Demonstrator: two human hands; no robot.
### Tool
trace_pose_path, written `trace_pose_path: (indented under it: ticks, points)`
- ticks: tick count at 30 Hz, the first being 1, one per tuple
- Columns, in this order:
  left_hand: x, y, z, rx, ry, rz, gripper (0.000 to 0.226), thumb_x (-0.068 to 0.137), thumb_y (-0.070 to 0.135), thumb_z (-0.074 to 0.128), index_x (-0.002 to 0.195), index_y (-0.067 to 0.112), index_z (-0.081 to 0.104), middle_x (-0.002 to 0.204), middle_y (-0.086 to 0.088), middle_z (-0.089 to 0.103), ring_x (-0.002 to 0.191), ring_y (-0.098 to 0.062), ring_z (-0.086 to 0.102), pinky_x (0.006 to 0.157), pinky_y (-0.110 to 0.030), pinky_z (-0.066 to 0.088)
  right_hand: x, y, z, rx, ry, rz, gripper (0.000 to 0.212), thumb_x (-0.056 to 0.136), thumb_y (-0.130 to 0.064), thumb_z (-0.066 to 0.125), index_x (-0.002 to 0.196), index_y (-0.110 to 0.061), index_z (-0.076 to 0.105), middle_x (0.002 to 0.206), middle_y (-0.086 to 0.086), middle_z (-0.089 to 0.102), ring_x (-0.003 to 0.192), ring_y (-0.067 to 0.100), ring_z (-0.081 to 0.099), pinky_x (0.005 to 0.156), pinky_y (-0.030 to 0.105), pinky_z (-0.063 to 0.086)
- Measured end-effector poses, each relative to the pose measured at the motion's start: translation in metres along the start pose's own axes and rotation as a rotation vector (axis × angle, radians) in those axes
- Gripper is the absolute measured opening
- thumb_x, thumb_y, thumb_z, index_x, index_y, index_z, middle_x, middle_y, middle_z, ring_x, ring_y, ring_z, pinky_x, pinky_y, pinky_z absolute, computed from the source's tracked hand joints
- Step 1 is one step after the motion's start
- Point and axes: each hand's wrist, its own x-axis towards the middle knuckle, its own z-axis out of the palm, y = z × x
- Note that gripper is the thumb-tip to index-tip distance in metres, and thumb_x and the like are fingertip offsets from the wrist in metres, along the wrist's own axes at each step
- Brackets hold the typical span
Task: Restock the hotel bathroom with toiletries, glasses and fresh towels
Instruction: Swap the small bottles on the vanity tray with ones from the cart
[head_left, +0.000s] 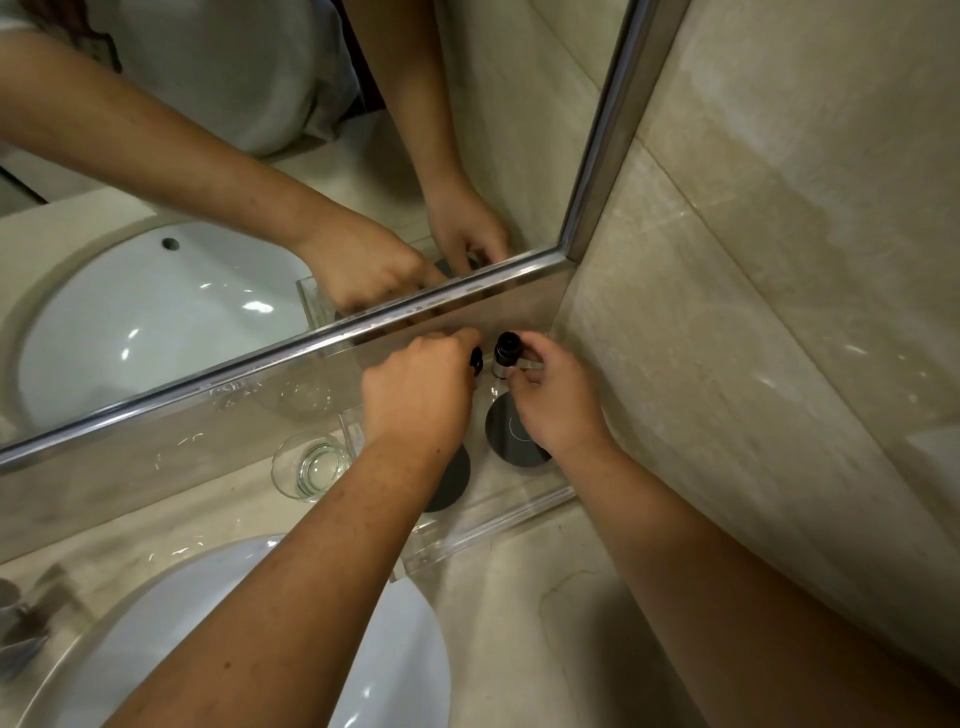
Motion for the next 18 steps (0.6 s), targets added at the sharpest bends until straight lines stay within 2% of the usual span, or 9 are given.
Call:
trace_pose_path:
  ticks: [10,14,18]
  points:
    - [-0.001,-0.003,0.003,-0.001,0.022,0.018,0.024,0.103,0.022,0.057,0.123,0.035,0.059,0.110,0.003,0.068,0.097,-0.027,0.068,0.066,-0.034,0.041,-0.002,-0.002,-0.002,0.014,-0.007,0.025,0.046,0.099,-0.007,0.064,0.141,-0.023,0.060,0.131,-0.006,0.069,0.104,0.009,0.069,0.097,0.031,0.056]
    - [-0.002,-0.004,0.003,-0.006,0.020,0.028,0.032,0.103,0.023,0.057,0.131,0.037,0.057,0.115,0.003,0.069,0.101,-0.027,0.069,0.070,-0.036,0.049,-0.006,-0.003,-0.005,0.020,0.002,0.025,0.047,0.099,-0.008,0.065,0.142,-0.025,0.059,0.133,-0.007,0.066,0.105,0.007,0.067,0.096,0.028,0.055]
    - [-0.007,-0.007,-0.004,-0.030,0.040,0.015,0.030,0.103,0.023,0.056,0.128,0.037,0.057,0.115,0.004,0.067,0.103,-0.027,0.068,0.068,-0.035,0.043,-0.014,-0.003,-0.010,-0.014,0.018,0.024,0.051,0.099,-0.010,0.064,0.146,-0.026,0.055,0.140,-0.004,0.062,0.113,0.009,0.066,0.099,0.031,0.055]
